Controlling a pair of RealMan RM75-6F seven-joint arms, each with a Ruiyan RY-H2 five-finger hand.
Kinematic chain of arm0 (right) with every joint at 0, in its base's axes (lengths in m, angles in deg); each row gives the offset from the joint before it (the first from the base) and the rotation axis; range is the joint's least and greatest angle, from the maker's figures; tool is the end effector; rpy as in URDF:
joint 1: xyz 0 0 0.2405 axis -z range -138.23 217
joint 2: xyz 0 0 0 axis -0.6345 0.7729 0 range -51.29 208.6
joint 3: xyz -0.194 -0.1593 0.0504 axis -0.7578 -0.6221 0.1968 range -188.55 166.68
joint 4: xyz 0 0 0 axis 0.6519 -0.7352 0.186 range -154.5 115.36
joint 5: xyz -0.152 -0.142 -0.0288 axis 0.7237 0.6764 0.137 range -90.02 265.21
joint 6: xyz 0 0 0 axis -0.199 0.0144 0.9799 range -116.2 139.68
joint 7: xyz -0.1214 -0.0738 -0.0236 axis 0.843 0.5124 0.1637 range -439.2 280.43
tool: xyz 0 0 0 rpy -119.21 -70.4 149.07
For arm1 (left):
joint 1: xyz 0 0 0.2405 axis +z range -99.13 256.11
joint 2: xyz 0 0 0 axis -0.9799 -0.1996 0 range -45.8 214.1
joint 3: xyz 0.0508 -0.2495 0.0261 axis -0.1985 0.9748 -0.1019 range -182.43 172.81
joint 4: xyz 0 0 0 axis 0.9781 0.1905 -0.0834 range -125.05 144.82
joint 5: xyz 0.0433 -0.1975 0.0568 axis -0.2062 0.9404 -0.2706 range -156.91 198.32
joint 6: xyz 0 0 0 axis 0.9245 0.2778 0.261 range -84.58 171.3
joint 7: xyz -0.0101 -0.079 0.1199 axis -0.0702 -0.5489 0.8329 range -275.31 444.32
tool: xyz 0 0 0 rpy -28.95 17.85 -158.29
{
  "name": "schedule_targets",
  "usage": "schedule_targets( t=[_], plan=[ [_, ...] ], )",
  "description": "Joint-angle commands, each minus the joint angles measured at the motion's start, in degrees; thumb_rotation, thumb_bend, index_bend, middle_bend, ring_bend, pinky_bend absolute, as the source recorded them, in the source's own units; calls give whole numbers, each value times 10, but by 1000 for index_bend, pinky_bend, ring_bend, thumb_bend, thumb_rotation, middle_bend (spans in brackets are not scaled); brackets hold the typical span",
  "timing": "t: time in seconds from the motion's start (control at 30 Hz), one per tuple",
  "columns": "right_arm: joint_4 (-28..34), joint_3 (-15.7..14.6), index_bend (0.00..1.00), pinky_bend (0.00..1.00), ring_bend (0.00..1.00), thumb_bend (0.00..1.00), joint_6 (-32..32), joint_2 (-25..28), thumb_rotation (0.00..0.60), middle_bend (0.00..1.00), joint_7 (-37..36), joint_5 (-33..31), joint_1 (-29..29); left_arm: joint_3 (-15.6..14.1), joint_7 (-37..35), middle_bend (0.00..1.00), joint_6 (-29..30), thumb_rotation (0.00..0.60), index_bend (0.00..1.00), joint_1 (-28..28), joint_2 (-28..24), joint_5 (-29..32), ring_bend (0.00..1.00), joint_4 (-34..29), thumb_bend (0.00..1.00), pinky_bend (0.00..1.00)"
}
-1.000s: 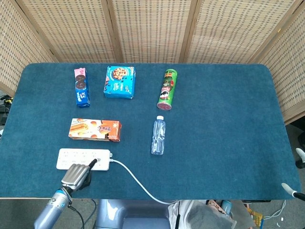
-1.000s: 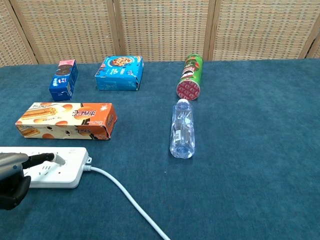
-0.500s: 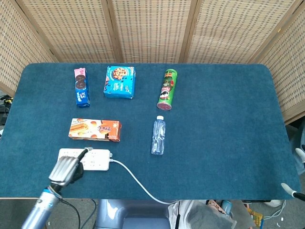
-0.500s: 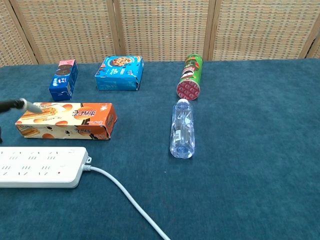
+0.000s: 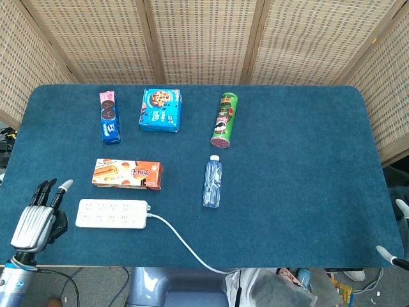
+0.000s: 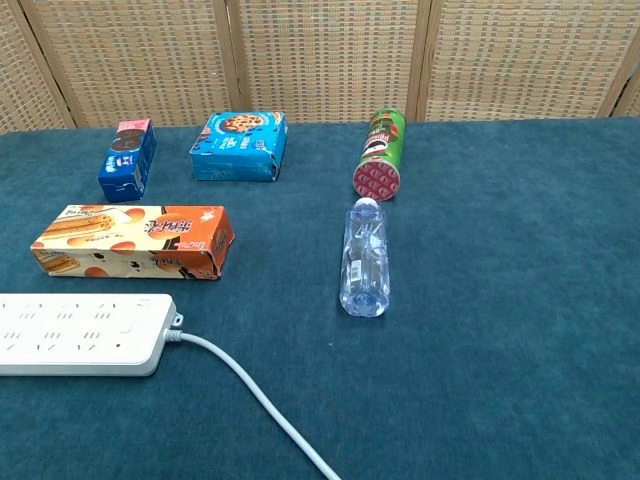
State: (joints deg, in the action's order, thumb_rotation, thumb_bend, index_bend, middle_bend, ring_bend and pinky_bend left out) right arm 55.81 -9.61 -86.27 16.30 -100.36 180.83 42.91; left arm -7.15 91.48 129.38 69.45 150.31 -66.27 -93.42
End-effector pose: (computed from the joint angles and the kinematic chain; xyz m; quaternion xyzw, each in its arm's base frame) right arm -0.3554 -0.1250 0.2163 0.5745 -0.3564 0.4403 0.5908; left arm -0.2595 0.1774 0.1238 -0.6138 -0.4137 -0.4172 0.5273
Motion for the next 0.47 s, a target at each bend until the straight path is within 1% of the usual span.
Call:
schedule_targets(
  t=[0.03, 0.23, 0.47],
  plan=[
    [1, 0, 0, 0, 0, 0, -1, -1, 600, 0, 3, -1, 1, 4, 26, 0, 20, 600, 0, 18, -7, 1, 0, 21, 0, 0],
    [2, 1, 0, 0, 0, 0, 0, -1, 600, 0, 5, -1, 0, 8, 34, 0, 26, 600, 0, 23, -5, -9, 0, 32, 0, 0],
    [2, 0, 0, 0, 0, 0, 1, -1, 600, 0, 7, 0, 0, 11, 32, 0, 23, 600, 0, 27, -6, -10, 0, 29, 0, 0]
  ],
)
